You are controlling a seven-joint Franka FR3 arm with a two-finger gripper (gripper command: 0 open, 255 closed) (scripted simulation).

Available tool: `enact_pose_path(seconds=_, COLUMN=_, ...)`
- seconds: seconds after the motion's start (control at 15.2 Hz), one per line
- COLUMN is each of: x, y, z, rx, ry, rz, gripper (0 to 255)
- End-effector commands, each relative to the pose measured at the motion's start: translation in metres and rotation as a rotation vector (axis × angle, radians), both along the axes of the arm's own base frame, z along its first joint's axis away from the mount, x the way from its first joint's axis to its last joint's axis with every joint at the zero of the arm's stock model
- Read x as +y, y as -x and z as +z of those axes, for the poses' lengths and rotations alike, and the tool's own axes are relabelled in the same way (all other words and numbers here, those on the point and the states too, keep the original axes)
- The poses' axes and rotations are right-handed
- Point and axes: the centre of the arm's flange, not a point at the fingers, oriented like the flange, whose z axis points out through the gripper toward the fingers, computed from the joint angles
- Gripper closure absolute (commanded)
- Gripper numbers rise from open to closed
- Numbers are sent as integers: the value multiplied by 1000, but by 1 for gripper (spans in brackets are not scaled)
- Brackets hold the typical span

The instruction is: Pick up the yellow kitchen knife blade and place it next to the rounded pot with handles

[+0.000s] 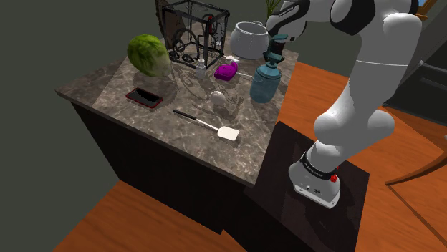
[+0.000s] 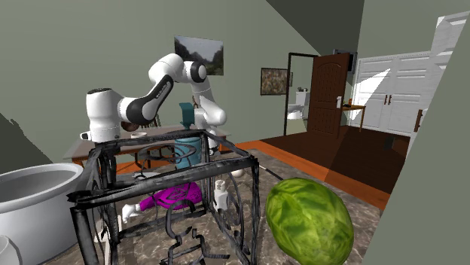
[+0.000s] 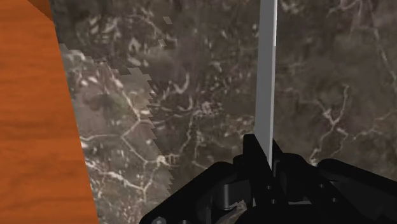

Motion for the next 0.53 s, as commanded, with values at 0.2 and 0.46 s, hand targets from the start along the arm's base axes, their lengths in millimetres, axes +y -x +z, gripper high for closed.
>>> enact_pose_path(seconds=0.2, x=0, y=0, z=0, rx=0, ry=0, rz=0, gripper=0)
enact_pose_path(seconds=0.46, x=1, y=0, z=26, rx=0, ry=0, rz=0, gripper=0)
